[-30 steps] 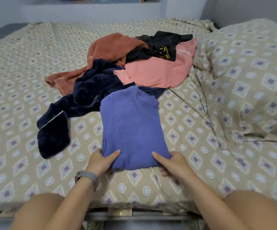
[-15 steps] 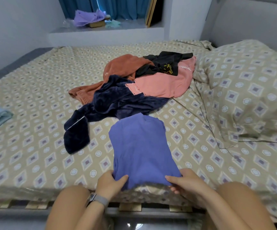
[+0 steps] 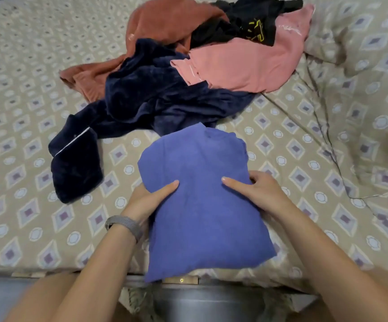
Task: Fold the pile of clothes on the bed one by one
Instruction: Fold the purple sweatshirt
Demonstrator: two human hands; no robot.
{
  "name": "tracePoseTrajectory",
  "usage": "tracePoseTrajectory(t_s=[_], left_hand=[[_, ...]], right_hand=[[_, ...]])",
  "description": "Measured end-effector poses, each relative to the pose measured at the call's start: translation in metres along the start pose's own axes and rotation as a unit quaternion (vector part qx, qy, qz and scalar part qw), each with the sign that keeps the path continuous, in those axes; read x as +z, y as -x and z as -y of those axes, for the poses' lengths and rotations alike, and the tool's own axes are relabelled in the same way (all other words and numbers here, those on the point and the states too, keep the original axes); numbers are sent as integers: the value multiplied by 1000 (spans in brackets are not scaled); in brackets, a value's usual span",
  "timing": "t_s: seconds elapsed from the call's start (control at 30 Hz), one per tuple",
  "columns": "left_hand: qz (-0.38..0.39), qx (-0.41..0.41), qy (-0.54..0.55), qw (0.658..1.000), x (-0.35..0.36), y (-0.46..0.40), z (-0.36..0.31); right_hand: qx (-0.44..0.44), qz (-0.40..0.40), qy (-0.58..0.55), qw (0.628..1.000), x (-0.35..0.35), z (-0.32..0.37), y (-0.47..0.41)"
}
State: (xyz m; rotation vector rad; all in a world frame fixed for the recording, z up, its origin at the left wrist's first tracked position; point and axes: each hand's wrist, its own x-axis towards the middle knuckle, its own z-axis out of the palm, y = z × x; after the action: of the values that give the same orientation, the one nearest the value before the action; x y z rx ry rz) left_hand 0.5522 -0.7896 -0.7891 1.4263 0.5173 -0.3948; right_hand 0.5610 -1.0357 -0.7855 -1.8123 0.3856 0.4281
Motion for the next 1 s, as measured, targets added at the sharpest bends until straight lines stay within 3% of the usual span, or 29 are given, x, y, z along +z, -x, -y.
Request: tracePoseTrajectory(t_s=[0.07, 0.13, 0.23, 0.3, 0.43, 0.6, 0.77, 1.0], left_hand=[[20, 12, 6, 1000, 0, -12, 4], [14, 17, 23, 999, 7, -19, 1], [4, -16, 120, 993, 15, -20, -3], [4, -54, 173, 983, 18, -13, -15], [9, -96, 189, 977, 9, 21, -55], [-26, -108, 202, 973, -45, 66, -113], [-105, -72, 249, 960, -129, 100, -150], [-220, -44, 306, 925, -287, 134, -172]], right_hand=[[-78, -44, 69, 994, 11, 0, -15], [-83, -55, -23, 995, 19, -3, -20], [57, -2, -290, 955, 19, 7, -14], [132, 30, -331, 934, 21, 20, -7], [184, 71, -260, 945, 30, 62, 17], [168, 181, -175, 953, 61, 144, 34], [133, 242, -94, 956, 142, 215, 37], [132, 357, -60, 923, 295, 287, 45]])
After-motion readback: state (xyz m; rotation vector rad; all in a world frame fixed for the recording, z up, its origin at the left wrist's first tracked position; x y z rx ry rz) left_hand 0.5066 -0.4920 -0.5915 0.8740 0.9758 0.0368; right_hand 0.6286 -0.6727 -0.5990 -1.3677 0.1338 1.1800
